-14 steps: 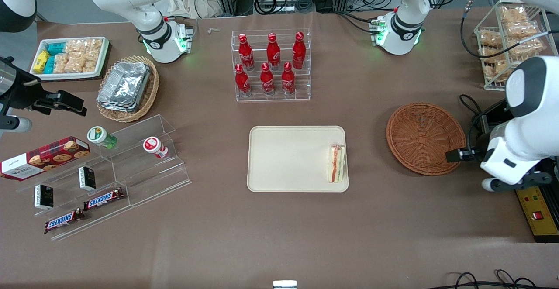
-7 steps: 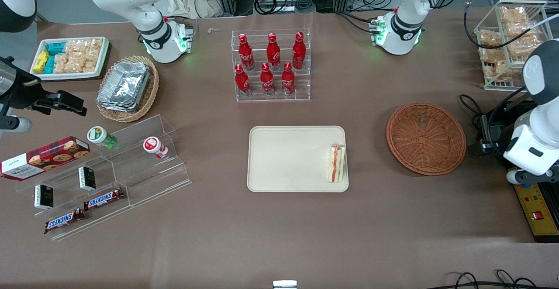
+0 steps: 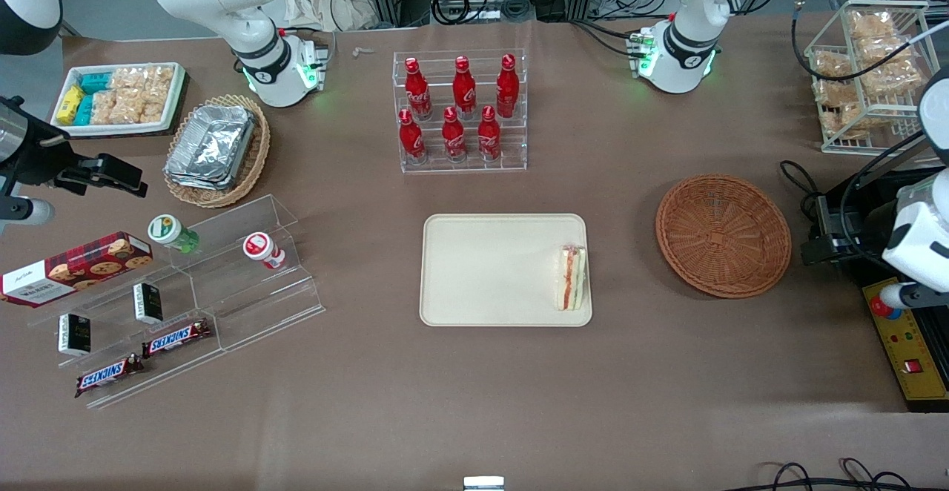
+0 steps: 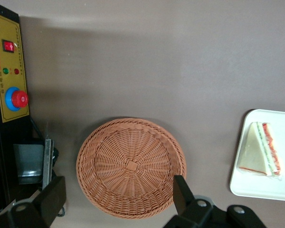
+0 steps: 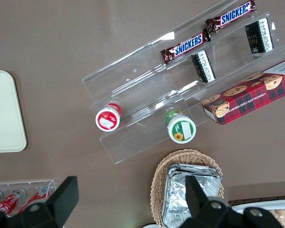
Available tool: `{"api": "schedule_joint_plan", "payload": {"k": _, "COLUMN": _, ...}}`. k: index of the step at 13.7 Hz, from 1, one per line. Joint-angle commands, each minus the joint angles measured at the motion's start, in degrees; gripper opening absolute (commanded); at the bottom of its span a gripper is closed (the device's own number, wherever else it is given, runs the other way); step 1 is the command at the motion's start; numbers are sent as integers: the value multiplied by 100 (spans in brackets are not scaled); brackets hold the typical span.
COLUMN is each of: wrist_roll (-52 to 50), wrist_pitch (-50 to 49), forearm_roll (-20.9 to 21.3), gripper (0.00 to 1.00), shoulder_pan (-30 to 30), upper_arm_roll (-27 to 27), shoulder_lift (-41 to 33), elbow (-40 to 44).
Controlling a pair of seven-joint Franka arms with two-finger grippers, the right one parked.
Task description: Place sandwich from basket to tray
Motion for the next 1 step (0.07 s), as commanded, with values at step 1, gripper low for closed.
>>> {"api": "schedule_joint_plan", "payload": {"k": 1, "wrist_roll": 98, "wrist_pitch": -122, "forearm_roll": -108, "gripper": 100, "shoulder_pan": -13, "upper_arm_roll": 6, "shoulder_lift": 70, "elbow": 245}}
